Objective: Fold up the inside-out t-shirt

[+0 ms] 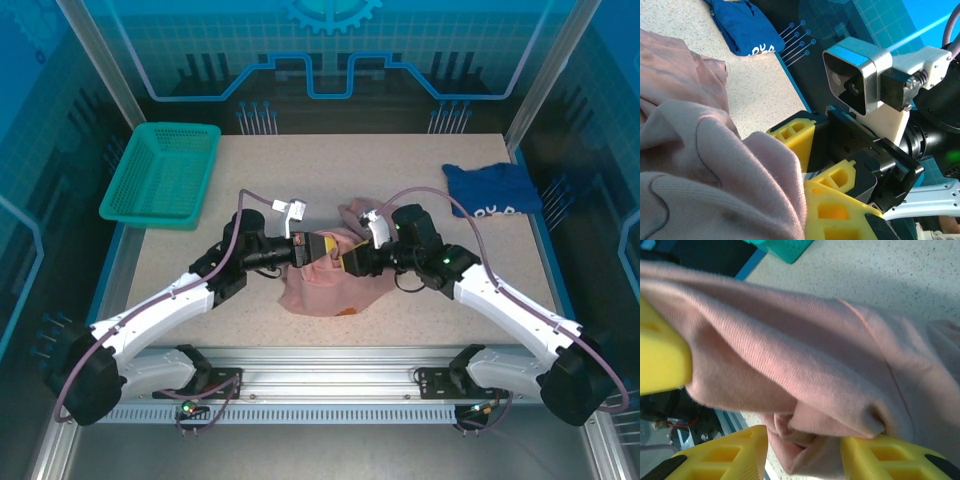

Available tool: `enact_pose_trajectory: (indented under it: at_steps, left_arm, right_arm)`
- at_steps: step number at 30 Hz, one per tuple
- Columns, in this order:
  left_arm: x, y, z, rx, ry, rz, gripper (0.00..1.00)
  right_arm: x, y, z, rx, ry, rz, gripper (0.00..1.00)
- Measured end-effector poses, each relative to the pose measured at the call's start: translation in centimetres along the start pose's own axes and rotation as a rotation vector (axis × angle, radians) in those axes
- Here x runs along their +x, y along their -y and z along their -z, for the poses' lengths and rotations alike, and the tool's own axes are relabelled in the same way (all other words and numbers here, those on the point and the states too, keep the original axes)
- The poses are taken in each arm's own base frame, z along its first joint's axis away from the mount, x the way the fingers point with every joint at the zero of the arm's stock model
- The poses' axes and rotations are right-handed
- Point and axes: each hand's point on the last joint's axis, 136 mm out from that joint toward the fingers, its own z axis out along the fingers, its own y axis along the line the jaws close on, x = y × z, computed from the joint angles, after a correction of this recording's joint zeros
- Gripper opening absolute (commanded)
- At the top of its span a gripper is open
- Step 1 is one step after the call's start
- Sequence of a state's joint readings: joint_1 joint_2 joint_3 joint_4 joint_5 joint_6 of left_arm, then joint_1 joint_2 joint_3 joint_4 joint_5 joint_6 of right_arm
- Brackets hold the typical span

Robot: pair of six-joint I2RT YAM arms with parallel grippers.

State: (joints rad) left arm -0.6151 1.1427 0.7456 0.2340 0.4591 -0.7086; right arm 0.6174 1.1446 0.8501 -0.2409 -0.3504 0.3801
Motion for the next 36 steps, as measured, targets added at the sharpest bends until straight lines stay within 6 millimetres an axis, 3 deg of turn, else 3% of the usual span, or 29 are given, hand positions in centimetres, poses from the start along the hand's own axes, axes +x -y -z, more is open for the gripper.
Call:
enact_pose_trajectory:
  at_steps: [4, 8, 12, 16, 25, 36]
  left_arm:
    - [0.0, 0.0, 0.1, -0.002, 0.002, 0.0, 0.0]
    - [-0.1, 0.0, 0.2, -0.009, 0.008, -0.001, 0.0]
    - [-0.2, -0.4, 0.3, -0.026, 0.012, 0.003, 0.0]
    - [-0.6, -1.1, 0.8, -0.059, 0.031, 0.008, 0.0]
    - [-3.1, -4.0, 3.9, -0.147, 0.146, 0.042, 0.0]
    - [-1.9, -5.6, 4.1, -0.218, 0.108, 0.06, 0.0]
  right_arm:
    - [-0.5, 0.1, -0.6, -0.005, 0.014, -0.01, 0.31]
    - [-0.6, 0.2, -1.0, -0.005, 0.015, -0.022, 0.11]
    - [-0.9, 0.3, -0.9, -0.004, 0.028, -0.025, 0.0]
    - [-1.4, 0.5, 0.0, 0.0, 0.049, -0.03, 0.0]
    - [-3.4, -0.7, 4.5, -0.101, 0.14, -0.018, 0.0]
    - [-4.4, -3.7, 5.5, -0.285, 0.162, 0.032, 0.0]
